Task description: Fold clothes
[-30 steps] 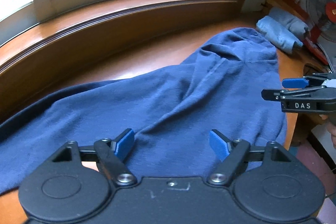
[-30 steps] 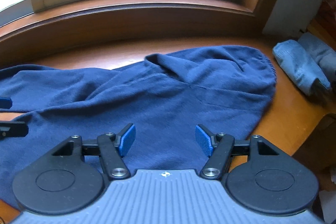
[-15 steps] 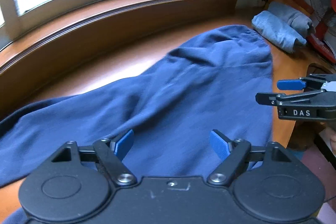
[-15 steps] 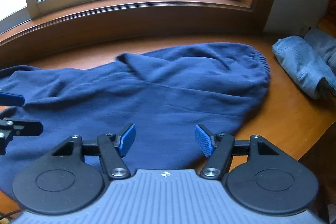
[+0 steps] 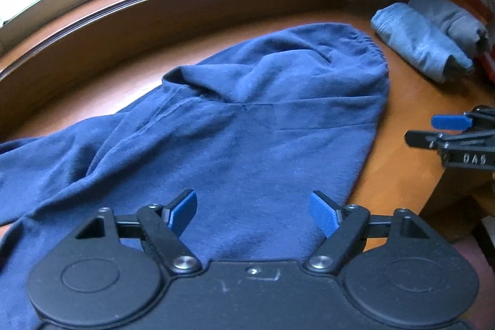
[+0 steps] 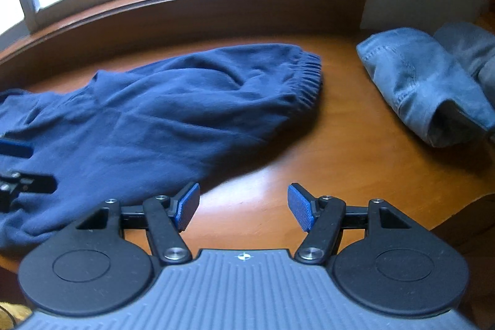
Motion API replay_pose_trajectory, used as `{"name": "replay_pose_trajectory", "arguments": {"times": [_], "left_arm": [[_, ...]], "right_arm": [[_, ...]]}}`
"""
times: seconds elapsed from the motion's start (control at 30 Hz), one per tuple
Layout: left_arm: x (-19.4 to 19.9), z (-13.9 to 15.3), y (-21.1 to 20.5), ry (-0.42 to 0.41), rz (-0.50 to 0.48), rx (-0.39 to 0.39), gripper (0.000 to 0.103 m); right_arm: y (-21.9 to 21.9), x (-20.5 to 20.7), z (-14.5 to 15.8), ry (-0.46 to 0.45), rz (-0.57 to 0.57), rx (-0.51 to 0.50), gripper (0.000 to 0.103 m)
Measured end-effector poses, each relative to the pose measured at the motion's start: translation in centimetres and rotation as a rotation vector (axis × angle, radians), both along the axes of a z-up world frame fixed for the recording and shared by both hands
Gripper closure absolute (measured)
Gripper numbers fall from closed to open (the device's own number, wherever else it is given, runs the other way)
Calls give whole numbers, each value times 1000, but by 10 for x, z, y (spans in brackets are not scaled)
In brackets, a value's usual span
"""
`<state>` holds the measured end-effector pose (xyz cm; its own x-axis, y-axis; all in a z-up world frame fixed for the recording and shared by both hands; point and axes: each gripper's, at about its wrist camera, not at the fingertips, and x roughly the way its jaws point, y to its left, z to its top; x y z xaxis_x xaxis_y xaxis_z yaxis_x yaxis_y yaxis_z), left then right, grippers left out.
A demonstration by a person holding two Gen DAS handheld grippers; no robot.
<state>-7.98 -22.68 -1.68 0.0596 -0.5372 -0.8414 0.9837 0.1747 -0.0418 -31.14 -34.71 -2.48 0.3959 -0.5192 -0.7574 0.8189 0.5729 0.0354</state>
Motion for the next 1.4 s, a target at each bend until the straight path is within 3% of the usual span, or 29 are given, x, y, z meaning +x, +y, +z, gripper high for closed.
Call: {"name": "replay_pose_trajectory", "arguments": {"times": [0.17,0.27,0.47,0.67,0.8,0.93,1.03,1.17,1.27,1.4], "left_arm": [[-9,-5,-9,1,-78,-23,25],[-22,-8,-14,1,-151,-11,25],[-41,1,-30,-91,-206,-49,25],[8,11,-44,-214,57,9,25],[44,24,-65,-325,123,19,23],[91,9,-76,-396,201,126,23],[129,-1,-65,-378,289,190,23],[171,-9,-44,-225,447,216,23],[172,-23,-43,-169,451,243,23],[167,-35,-53,-208,445,238,11]], "right_arm": [[-21,-15,-13,-13,-64,7,37],[-33,-24,-17,-31,-40,21,37],[-90,-23,-12,-143,18,57,37],[-163,1,-8,-153,118,33,37],[-210,18,-10,-166,149,42,37],[-231,40,-14,-124,212,69,37],[-229,50,-15,-81,260,36,37],[-225,52,-14,-77,261,29,36],[-224,55,-19,-65,238,36,35],[-219,63,-20,-23,231,28,32]]}}
